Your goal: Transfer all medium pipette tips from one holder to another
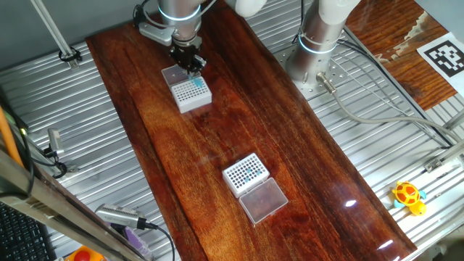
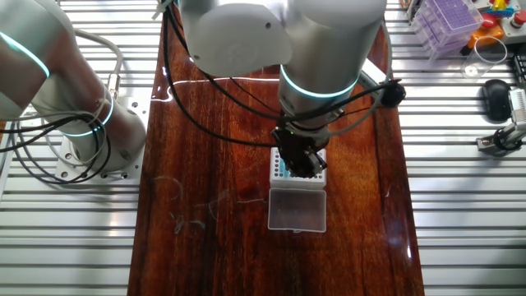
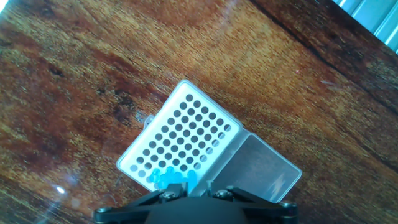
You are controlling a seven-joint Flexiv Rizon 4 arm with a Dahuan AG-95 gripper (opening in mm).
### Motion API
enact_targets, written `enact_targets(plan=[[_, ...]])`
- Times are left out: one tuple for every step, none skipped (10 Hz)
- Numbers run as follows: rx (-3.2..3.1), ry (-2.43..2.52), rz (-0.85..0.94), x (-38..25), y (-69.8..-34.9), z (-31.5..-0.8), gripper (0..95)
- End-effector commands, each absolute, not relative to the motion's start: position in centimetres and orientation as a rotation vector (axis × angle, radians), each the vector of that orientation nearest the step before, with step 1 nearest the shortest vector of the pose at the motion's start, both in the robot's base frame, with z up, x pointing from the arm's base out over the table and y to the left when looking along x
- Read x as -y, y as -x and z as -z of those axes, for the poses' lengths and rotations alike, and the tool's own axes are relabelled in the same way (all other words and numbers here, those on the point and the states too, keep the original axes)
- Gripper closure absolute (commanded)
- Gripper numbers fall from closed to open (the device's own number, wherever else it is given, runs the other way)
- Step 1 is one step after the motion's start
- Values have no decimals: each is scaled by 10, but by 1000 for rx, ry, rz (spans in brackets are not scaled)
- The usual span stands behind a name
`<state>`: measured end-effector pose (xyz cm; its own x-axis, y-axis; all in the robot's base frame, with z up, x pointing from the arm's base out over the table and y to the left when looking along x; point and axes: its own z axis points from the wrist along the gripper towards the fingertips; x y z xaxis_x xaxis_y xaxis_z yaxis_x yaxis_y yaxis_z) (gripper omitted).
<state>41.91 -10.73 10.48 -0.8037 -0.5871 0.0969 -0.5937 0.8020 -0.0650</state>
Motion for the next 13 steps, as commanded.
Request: enact_targets(plan=[[2931, -922, -130, 106, -420, -105, 760], [2953, -876, -99, 100, -423, -106, 950], [2966, -849, -81, 88, -428, -109, 950], [2981, -815, -46, 70, -435, -112, 950], [3004, -752, -17, 41, -439, -114, 950], [3020, -702, 1, 18, -439, -115, 950], [3042, -627, 38, -10, -439, -116, 950], [3056, -547, 40, -41, -440, -119, 950], [3063, -472, 48, -62, -440, -123, 950], [3063, -426, 53, -80, -439, -127, 950], [3062, -396, 54, -93, -437, -130, 950], [3061, -380, 57, -104, -434, -131, 950], [3055, -386, 65, -108, -434, -133, 950]])
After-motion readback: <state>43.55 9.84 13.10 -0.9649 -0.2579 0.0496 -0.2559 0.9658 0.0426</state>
